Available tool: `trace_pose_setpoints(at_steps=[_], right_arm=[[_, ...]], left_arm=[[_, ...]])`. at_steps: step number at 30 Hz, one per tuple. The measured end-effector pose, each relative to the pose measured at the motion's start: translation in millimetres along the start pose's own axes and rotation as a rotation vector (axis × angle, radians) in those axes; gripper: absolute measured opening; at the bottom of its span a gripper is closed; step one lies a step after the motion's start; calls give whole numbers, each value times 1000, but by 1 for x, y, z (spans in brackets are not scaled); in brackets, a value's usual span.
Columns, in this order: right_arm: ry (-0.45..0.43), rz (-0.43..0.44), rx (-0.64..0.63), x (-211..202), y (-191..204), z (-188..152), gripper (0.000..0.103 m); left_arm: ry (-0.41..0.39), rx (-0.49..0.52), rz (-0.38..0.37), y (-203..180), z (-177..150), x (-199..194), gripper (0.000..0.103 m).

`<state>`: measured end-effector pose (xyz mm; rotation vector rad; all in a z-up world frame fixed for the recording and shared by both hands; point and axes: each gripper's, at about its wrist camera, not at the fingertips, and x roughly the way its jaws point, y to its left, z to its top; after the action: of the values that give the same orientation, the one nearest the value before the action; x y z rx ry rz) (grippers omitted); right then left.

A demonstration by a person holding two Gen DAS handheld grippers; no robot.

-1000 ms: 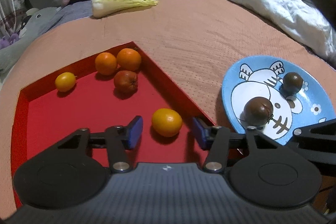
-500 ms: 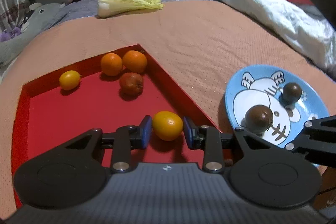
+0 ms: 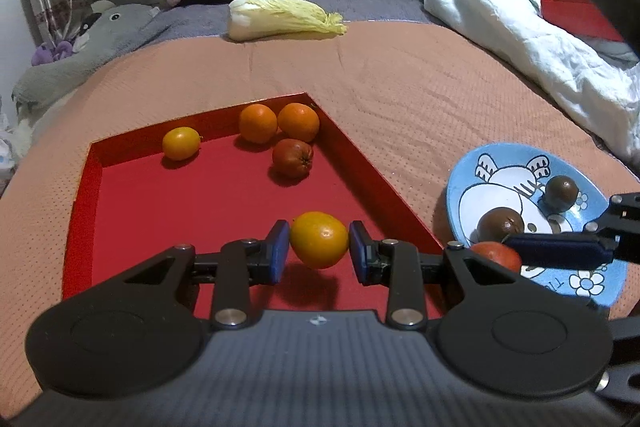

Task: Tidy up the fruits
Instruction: 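Carry the held orange and red tomato over to the blue plate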

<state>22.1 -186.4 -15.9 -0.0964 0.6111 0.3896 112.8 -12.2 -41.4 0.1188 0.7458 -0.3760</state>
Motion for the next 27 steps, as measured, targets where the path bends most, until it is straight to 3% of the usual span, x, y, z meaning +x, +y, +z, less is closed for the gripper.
trace_pose_setpoints(at_steps=[12, 27], right_arm=[[-30, -30, 33, -21, -20, -7, 32], [-53, -110, 130, -46, -70, -31, 32]], left_arm=[[-46, 29, -5, -31, 7, -16, 38], [-46, 118, -114, -114, 21, -12, 38]])
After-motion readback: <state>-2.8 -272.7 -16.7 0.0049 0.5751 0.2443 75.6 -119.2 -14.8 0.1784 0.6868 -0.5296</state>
